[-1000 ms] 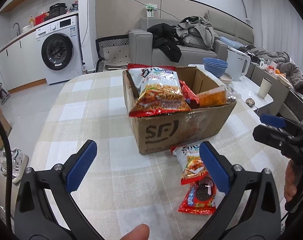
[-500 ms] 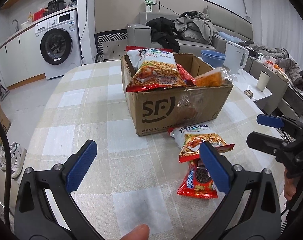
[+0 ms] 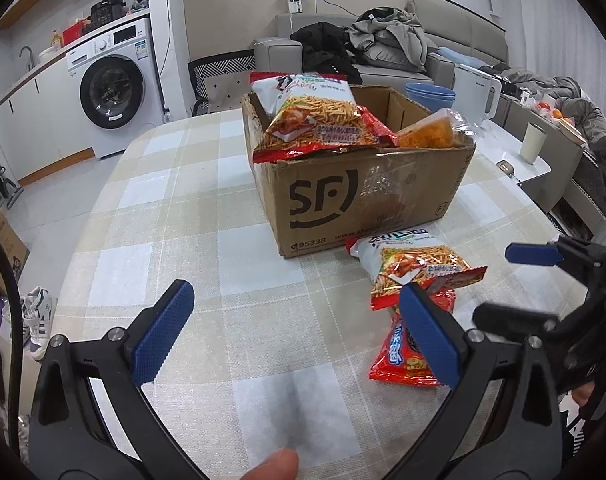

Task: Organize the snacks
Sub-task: 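Withdraw both tools from the box toward the last two packs, then reach for and grasp the second red Oreo pack with the right tool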

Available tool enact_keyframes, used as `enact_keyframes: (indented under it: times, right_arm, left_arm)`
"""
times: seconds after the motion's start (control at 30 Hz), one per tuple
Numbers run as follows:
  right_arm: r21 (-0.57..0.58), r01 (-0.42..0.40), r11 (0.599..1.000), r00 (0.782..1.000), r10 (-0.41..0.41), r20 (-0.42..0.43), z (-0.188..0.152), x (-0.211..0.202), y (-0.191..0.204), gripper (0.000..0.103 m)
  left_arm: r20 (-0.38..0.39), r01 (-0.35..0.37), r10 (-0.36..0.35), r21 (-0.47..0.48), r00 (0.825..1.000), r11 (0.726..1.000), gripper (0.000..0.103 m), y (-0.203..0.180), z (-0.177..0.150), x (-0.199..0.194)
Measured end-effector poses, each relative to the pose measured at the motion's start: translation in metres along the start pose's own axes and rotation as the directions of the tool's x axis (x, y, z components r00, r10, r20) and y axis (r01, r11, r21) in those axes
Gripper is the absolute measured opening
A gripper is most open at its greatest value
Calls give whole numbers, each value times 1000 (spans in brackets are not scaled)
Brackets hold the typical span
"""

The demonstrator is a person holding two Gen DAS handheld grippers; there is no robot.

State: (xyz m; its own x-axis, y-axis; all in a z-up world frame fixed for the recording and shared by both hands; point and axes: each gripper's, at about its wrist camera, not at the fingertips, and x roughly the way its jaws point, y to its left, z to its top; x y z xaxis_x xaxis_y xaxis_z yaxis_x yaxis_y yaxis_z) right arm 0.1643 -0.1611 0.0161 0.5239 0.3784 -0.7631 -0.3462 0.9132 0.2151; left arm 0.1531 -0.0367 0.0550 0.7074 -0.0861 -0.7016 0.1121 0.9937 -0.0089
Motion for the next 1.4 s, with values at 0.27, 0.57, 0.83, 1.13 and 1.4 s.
enact_keyframes:
  times: [0.27, 0.57, 0.83, 1.13, 1.4]
  right_arm:
    - [-10, -33, 999, 997, 32, -70, -8, 30, 22, 102]
    - [38, -8, 999, 998, 10, -58, -11, 52, 34, 103]
    - [27, 68, 997, 997, -67, -42, -9, 68, 53, 102]
    - [-58, 74, 996, 991, -80, -105, -11, 67, 48, 102]
    - [-39, 90, 995, 980, -95, -173, -7, 59, 11, 102]
  left_arm:
    - [-4, -8, 8, -30, 1000, 1000, 102, 12, 1, 6]
    - [-8, -12, 11, -63, 1000, 998, 102, 22, 1, 9]
    - [-15, -17, 16, -65, 1000, 998, 102, 24, 0, 13]
    - [-20, -27, 25, -59, 999, 998, 102, 23, -1, 15]
    - [-21, -28, 26, -57, 999, 998, 102, 23, -2, 16]
